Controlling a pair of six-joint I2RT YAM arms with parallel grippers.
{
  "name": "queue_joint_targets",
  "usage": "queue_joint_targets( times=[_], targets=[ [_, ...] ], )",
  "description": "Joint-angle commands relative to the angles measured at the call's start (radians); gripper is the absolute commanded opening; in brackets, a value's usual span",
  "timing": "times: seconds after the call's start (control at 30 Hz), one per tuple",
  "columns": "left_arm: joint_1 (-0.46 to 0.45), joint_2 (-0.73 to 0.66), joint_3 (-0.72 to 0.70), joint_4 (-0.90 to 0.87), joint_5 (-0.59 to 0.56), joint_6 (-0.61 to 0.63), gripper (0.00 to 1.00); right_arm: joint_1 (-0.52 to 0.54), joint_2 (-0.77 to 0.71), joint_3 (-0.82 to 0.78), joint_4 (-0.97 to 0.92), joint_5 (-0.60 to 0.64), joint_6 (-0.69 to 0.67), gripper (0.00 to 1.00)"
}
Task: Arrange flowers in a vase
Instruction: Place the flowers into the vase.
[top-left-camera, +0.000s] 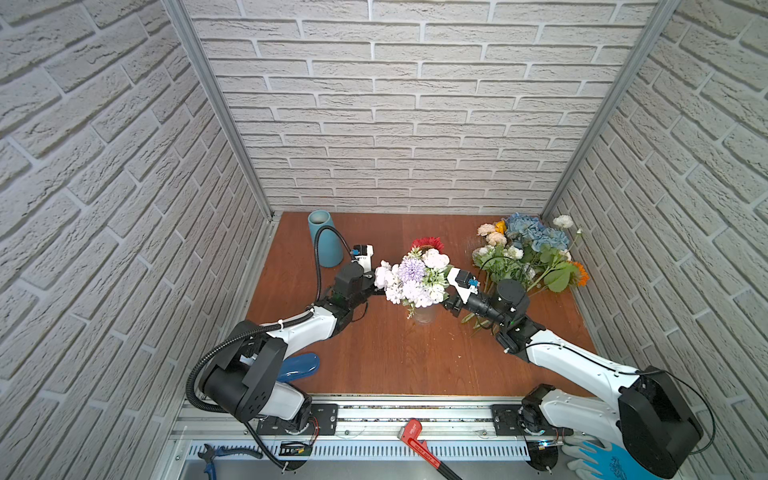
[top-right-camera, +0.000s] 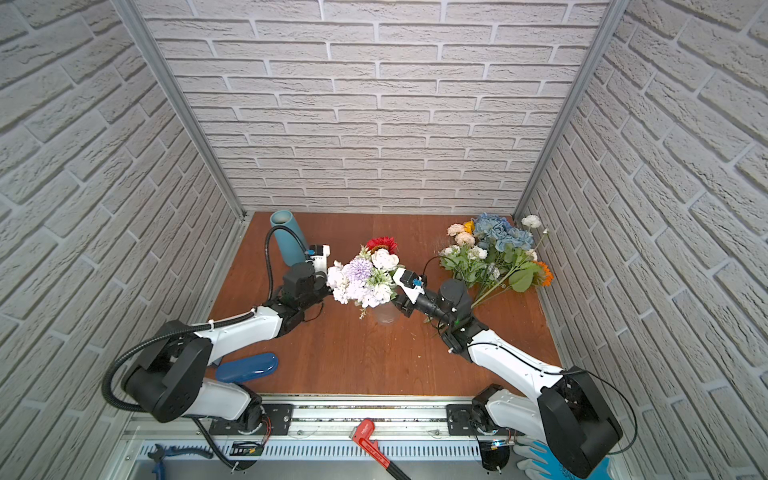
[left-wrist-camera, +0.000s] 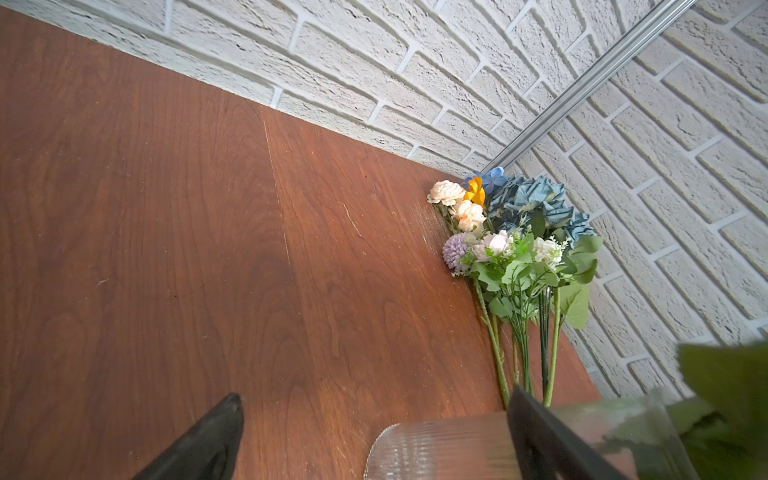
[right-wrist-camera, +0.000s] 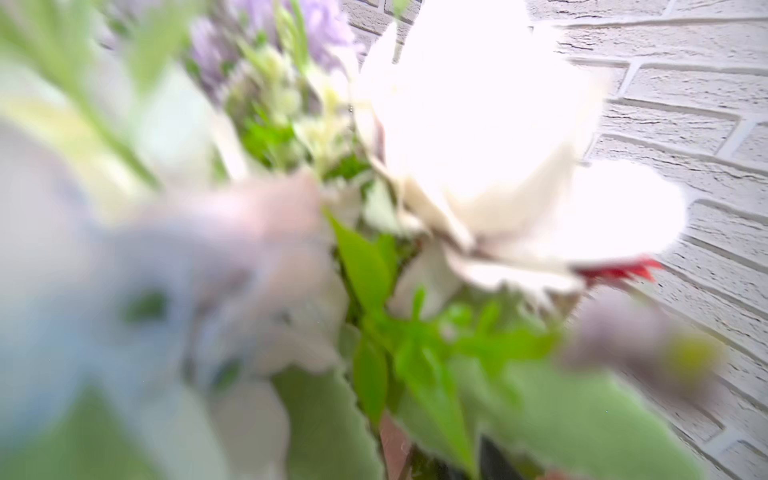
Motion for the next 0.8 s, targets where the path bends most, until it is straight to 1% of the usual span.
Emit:
queue_joint_targets(
  times=[0.0, 0.07, 0.17, 0.27, 0.4, 0.57, 0.67, 0.77],
  targets=[
    [-0.006, -0.034, 0.027, 0.011, -0.006, 0.014, 0.98, 0.007, -0.053, -0.002, -0.025, 0.018, 0.026, 0.44],
    [-0.007, -0.039, 0.030, 0.005, -0.007, 0.018, 0.98, 0.007, -0.072, 0.013, -0.073, 0.021, 0.030, 0.43],
    [-0.007, -0.045, 0.036, -0.013, -0.008, 0.017, 0.98, 0.007, -0.108, 0.036, -0.215, 0.072, 0.016, 0.43],
    [-0.014, -0.057, 0.043, -0.041, -0.014, 0.023, 0.98, 0.007, -0.165, 0.045, -0.353, 0.156, 0.007, 0.44],
    [-0.016, -0.058, 0.044, -0.079, -0.058, 0.027, 0.98, 0.004, -0.242, 0.052, -0.458, 0.258, -0.006, 0.47],
    [-0.016, -0.049, 0.045, -0.083, -0.075, 0.020, 0.98, -0.007, -0.259, 0.134, -0.663, 0.384, -0.014, 0.48],
    [-0.015, -0.046, 0.044, -0.073, -0.083, 0.019, 0.98, -0.026, -0.260, 0.144, -0.695, 0.449, 0.019, 0.48],
    [-0.007, -0.043, 0.041, -0.065, -0.084, 0.015, 0.98, -0.064, -0.260, 0.145, -0.697, 0.484, 0.054, 0.48]
  ],
)
